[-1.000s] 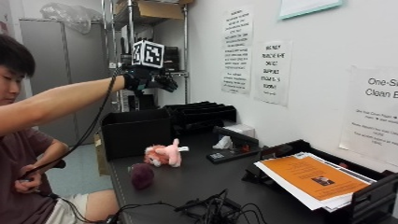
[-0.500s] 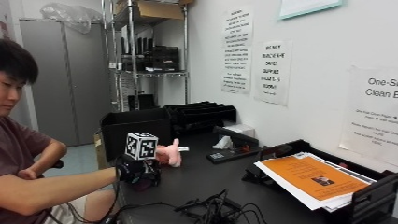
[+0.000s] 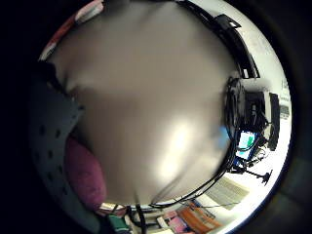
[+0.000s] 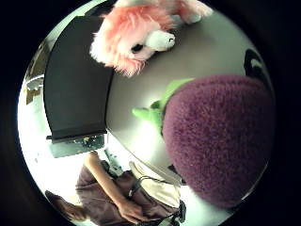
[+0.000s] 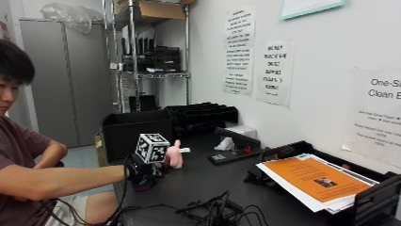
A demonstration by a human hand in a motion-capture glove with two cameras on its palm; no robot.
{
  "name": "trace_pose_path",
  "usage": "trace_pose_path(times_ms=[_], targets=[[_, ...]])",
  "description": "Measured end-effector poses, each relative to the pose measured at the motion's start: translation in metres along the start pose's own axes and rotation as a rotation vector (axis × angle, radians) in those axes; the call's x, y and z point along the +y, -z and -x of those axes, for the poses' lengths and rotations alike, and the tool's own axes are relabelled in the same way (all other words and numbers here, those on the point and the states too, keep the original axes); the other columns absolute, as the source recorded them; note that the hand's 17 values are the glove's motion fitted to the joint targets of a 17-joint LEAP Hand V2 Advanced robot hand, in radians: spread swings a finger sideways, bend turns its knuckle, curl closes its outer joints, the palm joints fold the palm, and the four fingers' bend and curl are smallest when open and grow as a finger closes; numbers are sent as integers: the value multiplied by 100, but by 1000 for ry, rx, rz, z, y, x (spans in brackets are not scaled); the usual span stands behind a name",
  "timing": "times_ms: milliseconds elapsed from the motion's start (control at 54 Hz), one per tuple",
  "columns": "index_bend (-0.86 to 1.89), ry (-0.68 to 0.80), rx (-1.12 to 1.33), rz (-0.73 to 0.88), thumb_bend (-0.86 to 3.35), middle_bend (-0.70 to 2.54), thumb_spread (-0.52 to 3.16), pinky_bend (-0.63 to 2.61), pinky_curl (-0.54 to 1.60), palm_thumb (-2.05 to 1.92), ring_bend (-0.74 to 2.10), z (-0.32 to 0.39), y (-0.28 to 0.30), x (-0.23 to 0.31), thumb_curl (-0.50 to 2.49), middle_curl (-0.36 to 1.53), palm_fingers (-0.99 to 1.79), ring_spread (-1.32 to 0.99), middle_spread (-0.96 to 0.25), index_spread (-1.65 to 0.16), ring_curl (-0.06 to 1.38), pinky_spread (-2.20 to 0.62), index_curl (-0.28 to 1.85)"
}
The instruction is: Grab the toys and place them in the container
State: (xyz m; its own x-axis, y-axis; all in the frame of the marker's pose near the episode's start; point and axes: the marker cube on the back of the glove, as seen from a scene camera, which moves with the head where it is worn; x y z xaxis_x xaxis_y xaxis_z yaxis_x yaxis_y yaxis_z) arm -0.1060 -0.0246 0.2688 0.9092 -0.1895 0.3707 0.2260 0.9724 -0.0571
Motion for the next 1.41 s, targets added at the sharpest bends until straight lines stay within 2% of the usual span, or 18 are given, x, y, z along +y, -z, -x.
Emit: trace_pose_path(times_ms=[56,130,222,481,704,907,1259,1333,1407], targets=[[52,-20,-45,82,12,84,87,90,40,57,105,-4,8,-3,60,57,117,-37,-29,-31,62,-34,37],[63,-40,-83,95,11,91,79,91,41,60,108,-7,29,-3,64,63,114,-39,-29,-31,64,-35,43],[73,-50,-89,46,9,97,71,93,43,61,111,-4,66,-1,69,68,109,-40,-28,-31,66,-36,50],[84,-60,-13,-153,5,106,57,99,49,64,119,15,229,15,79,79,101,-42,-25,-30,72,-36,67],[85,-44,51,-236,2,110,52,104,52,65,123,73,305,7,85,84,96,-42,-23,-30,74,-37,78],[85,86,89,-220,-1,112,49,107,54,66,126,176,319,-27,91,88,93,-41,-23,-30,75,-37,87],[78,344,65,-144,-1,112,49,110,55,64,129,365,273,-73,97,92,88,-40,-22,-31,76,-37,100],[76,453,-40,-186,-1,111,49,111,55,64,129,379,267,-69,98,93,87,-40,-22,-31,76,-36,102],[74,441,-9,-187,-1,110,49,111,55,64,130,378,255,-66,99,93,87,-40,-22,-31,75,-36,104]])
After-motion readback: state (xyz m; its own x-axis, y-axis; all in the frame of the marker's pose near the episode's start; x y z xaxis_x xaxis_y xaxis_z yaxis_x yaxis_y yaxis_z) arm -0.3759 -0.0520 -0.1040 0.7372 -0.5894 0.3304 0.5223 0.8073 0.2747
